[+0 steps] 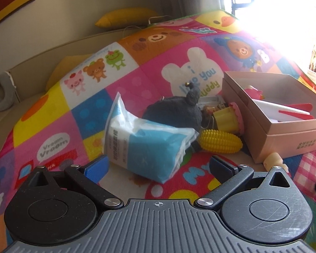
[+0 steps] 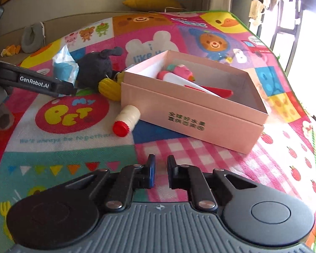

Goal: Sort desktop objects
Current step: 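Grasp the blue tissue packet with the left gripper and lift it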

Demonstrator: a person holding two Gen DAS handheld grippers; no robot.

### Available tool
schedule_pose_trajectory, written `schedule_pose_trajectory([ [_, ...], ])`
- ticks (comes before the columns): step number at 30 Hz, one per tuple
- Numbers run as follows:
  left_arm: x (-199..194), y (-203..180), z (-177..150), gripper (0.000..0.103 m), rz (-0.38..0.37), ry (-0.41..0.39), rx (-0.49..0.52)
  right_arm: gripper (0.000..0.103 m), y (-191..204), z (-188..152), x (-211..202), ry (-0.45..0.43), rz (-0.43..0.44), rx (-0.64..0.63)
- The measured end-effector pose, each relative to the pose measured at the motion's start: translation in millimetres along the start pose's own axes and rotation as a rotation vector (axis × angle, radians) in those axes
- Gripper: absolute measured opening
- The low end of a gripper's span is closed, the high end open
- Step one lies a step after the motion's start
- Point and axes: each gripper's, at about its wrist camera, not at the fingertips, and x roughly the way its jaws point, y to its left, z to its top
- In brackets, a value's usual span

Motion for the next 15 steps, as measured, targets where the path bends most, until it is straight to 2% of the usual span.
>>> schedule_pose_trajectory([
  [2, 13.6, -1.0, 6.3, 0.103, 0.033, 0.001, 0.017, 0.014, -7.0, -2.4, -3.8, -0.006, -0.012, 0.033],
  [4, 29.2, -1.0, 11.1, 0.103, 0.063, 0.013, 0.028, 0.026, -12.8, -4.5, -2.7, -0.004, -0.026, 0.07],
  [6, 40.8, 0.5, 13.0, 0.103, 0.084, 0.022, 0.037, 0.047, -15.9, -4.5, -1.4, -0.003, -0.035, 0.095],
  [8, 46.0, 2.6, 13.0, 0.103, 0.103, 0.016, 0.041, 0.06, -19.9, -6.1, -1.6, -0.006, -0.023, 0.119],
  [9, 46.7, 4.5, 12.4, 0.103, 0.111, 0.012, 0.042, 0.062, -21.9, -6.1, -1.5, -0.007, -0.015, 0.131],
  [10, 45.9, 6.0, 11.5, 0.098, 0.109, 0.01, 0.045, 0.063, -23.9, -6.4, -1.3, -0.006, -0.009, 0.143],
  [12, 44.2, 7.4, 9.7, 0.083, 0.101, 0.019, 0.061, 0.069, -28.3, -7.0, -0.9, -0.004, 0.0, 0.173],
  [15, 38.7, 8.8, 8.2, 0.074, 0.102, 0.019, 0.093, 0.075, -33.2, -7.3, -0.7, -0.005, 0.005, 0.205],
])
